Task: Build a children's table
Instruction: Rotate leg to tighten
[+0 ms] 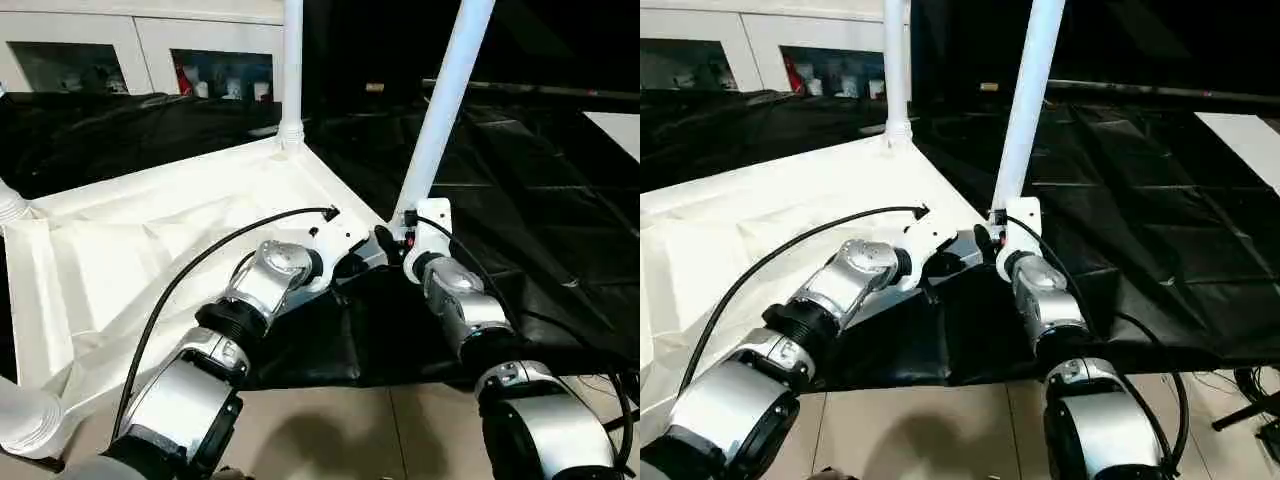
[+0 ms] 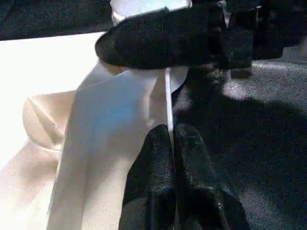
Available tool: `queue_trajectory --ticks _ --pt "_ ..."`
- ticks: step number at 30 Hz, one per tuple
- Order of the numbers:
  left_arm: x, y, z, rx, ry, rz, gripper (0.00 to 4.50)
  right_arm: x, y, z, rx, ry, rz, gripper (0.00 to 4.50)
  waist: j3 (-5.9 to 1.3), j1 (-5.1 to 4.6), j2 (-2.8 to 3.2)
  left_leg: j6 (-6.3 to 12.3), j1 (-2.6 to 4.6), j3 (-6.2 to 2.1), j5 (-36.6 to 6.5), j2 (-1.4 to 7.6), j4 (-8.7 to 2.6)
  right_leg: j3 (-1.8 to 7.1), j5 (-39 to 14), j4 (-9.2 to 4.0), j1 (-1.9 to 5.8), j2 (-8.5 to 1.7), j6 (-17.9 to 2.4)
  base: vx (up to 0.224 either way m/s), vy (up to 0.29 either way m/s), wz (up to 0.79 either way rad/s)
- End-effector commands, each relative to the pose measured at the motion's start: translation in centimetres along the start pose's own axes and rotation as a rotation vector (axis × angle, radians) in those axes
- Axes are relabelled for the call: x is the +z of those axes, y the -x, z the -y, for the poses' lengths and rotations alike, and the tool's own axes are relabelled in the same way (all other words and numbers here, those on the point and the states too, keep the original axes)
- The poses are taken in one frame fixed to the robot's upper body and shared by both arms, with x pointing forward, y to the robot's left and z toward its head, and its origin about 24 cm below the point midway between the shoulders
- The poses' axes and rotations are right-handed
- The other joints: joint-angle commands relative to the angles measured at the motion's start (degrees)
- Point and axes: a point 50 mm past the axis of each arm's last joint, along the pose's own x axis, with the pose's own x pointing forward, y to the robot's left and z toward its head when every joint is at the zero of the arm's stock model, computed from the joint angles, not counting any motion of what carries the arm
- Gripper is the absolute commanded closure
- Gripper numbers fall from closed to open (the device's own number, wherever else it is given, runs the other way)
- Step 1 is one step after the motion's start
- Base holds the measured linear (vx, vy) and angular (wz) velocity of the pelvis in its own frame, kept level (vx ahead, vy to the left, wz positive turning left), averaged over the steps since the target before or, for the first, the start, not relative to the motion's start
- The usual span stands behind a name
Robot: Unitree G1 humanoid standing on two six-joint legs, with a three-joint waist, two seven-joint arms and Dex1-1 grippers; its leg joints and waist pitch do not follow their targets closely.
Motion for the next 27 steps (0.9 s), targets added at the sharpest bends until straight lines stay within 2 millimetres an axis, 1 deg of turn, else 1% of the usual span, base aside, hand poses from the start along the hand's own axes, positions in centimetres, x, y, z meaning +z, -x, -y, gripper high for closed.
queue_trajectory --ticks 1,2,4,5,6,7,8,10,11,12,13,14,15,16,18,20,21,22,23,24,26,27 --pt "-0.3 0.2 0.1 -0.027 -0.031 0.013 4.5 0.0 0.0 -1.1 0.133 0.05 0.003 0.69 -3.75 0.07 -0.45 3.26 0.43 -0.64 -10.02 1.32 -3.6 2.45 -7.47 -4.82 2.71 -2.97 -12.26 0.0 0.0 0.0" --pt "-0.5 0.3 -0.1 -0.029 -0.029 0.011 4.5 0.0 0.1 -1.0 0.152 0.078 0.006 0.61 -3.77 0.05 -0.35 3.38 0.3 -0.7 -9.64 1.29 -3.59 2.41 -6.88 -4.71 2.82 -2.94 -12.4 0.0 0.0 0.0" --pt "-1.1 1.0 -0.4 -0.069 -0.05 0.017 4.5 0.2 0.7 -0.5 0.247 0.163 0.011 0.57 -3.7 -0.06 -0.49 3.84 0.23 -0.6 -9.6 1.27 -3.54 2.39 -6.27 -4.71 2.85 -2.91 -12.91 0.0 0.0 0.0" --pt "-1.2 1.1 -0.4 -0.073 -0.05 0.015 4.5 0.2 0.7 -0.5 0.257 0.17 0.011 0.57 -3.66 0.05 -0.35 3.9 0.24 -0.67 -9.67 1.23 -3.56 2.33 -6.63 -4.82 2.97 -2.91 -12.83 0.0 0.0 0.0" --pt "-1.4 1.3 -0.5 -0.079 -0.048 0.011 4.5 0.2 0.9 -0.3 0.28 0.184 0.011 0.57 -3.66 -0.04 -0.48 4.2 0.24 -0.64 -9.77 1.29 -3.51 2.4 -6.71 -4.83 2.96 -2.98 -12.72 0.0 0.0 0.0" --pt "-1.7 1.8 -0.6 -0.114 -0.057 0.019 4.5 0.2 1.4 0.1 0.324 0.209 0.006 0.57 -3.71 -0.06 -0.37 4.33 0.33 -0.68 -9.66 1.38 -3.53 2.42 -6.61 -4.8 2.91 -3.01 -12.92 0.0 0.0 0.0" --pt "-1.8 1.9 -0.6 -0.124 -0.057 0.021 4.5 0.2 1.5 0.2 0.333 0.216 0.005 0.57 -3.73 -0.1 -0.41 4.42 0.27 -0.67 -9.51 1.32 -3.51 2.4 -6.38 -4.74 2.97 -2.93 -13.04 0.0 0.0 0.0" --pt "-2.4 2.7 -0.7 -0.189 -0.075 0.01 4.5 0.2 2.1 0.9 0.386 0.286 -0.005 0.57 -3.66 -0.11 -0.32 4.53 0.28 -0.72 -9.61 1.5 -3.52 2.39 -5.98 -4.63 2.9 -2.95 -13.55 0.0 0.0 0.0" --pt "-2.6 3.2 -0.5 -0.246 -0.082 0.023 4.5 0.2 2.5 1.2 0.424 0.295 -0.011 0.57 -3.63 -0.23 -0.4 4.64 0.25 -0.67 -9.78 1.46 -3.53 2.4 -6.13 -4.67 2.88 -2.92 -13.76 0.0 0.0 0.0" --pt "-2.7 3.7 -0.3 -0.309 -0.084 0.037 4.5 0.4 2.9 1.5 0.46 0.306 -0.012 0.57 -3.64 -0.18 -0.34 4.8 0.34 -0.65 -9.83 1.51 -3.53 2.45 -6.04 -4.63 2.86 -2.94 -14.16 0.0 0.0 0.0" --pt "-2.7 4.1 -0.2 -0.352 -0.086 0.049 4.5 0.5 3.1 1.6 0.485 0.31 -0.012 0.57 -3.68 -0.14 -0.13 4.67 0.46 -0.67 -9.69 1.72 -3.57 2.53 -5.28 -4.43 2.75 -3.01 -14.68 0.0 0.0 0.0" --pt "-2.9 4.6 0.0 -0.4 -0.085 0.043 4.5 0.6 3.4 1.7 0.521 0.311 -0.015 0.57 -3.62 -0.11 -0.15 4.64 0.53 -0.63 -9.97 1.69 -3.61 2.5 -5.33 -4.48 2.71 -2.94 -14.88 0.0 0.0 0.0" --pt "-3.1 4.9 0.0 -0.425 -0.082 0.034 4.5 0.6 3.6 1.7 0.541 0.313 -0.017 0.57 -3.66 0.0 -0.14 4.89 0.5 -0.61 -9.73 1.78 -3.58 2.56 -4.24 -4.25 2.81 -2.9 -15.06 0.0 0.0 0.0" --pt "-3.3 5.3 0.1 -0.461 -0.095 0.022 4.5 0.7 3.8 1.7 0.566 0.314 -0.02 0.57 -3.65 -0.02 0.11 5.0 0.69 -0.57 -9.63 1.87 -3.65 2.58 -3.46 -4.24 2.59 -2.88 -15.39 0.0 0.0 0.0" --pt "-3.5 5.7 0.1 -0.481 -0.102 0.015 4.5 0.7 4.0 1.6 0.605 0.32 -0.031 0.57 -3.69 -0.03 -0.01 4.85 0.58 -0.55 -9.26 1.85 -3.64 2.52 -2.81 -4.05 2.67 -2.81 -15.76 0.0 0.0 0.0" --pt "-3.5 5.8 0.1 -0.481 -0.103 0.016 4.5 0.5 4.1 1.6 0.625 0.327 -0.042 0.57 -3.6 -0.02 0.07 4.59 0.68 -0.54 -9.7 1.84 -3.66 2.52 -3.35 -4.14 2.6 -2.76 -15.74 0.0 0.0 0.0" --pt "-3.6 6.0 0.0 -0.479 -0.098 0.017 4.5 0.2 4.4 1.3 0.671 0.344 -0.064 0.57 -3.54 0.05 -0.14 4.22 0.61 -0.52 -10.08 1.8 -3.68 2.55 -4.55 -4.23 2.67 -2.84 -15.57 0.0 0.0 0.0" --pt "-3.6 6.1 -0.1 -0.478 -0.1 0.015 4.5 0.0 4.5 1.3 0.686 0.35 -0.076 0.57 -3.56 0.16 -0.09 4.09 0.63 -0.55 -10.01 1.85 -3.68 2.56 -4.71 -4.25 2.7 -2.91 -15.37 0.0 0.0 0.0" --pt "-3.7 6.1 -0.1 -0.477 -0.1 0.014 4.5 -0.1 4.6 1.2 0.694 0.353 -0.082 0.73 -3.54 0.16 -0.1 3.96 0.59 -0.55 -10.05 1.85 -3.7 2.58 -4.95 -4.28 2.66 -2.94 -15.12 0.0 0.0 0.0" --pt "-3.8 6.3 -0.2 -0.474 -0.099 0.009 4.5 -0.2 4.8 1.1 0.711 0.36 -0.094 0.83 -3.59 0.15 -0.33 3.91 0.56 -0.53 -10.0 1.8 -3.67 2.56 -5.25 -4.28 2.69 -2.92 -14.88 0.0 0.0 0.0" --pt "-3.8 6.4 -0.3 -0.469 -0.1 0.01 4.5 -0.2 4.8 1.1 0.713 0.354 -0.092 0.9 -3.55 0.15 -0.29 3.85 0.53 -0.56 -9.9 1.79 -3.69 2.59 -5.57 -4.25 2.67 -2.96 -14.66 0.0 0.0 0.0" --pt "-3.8 6.6 -0.4 -0.463 -0.096 0.014 4.5 -0.1 4.8 1.2 0.71 0.335 -0.081 1.03 -3.55 0.11 -0.31 3.67 0.57 -0.56 -10.02 1.78 -3.7 2.58 -6.1 -4.32 2.6 -2.95 -14.51 0.0 0.0 0.0"
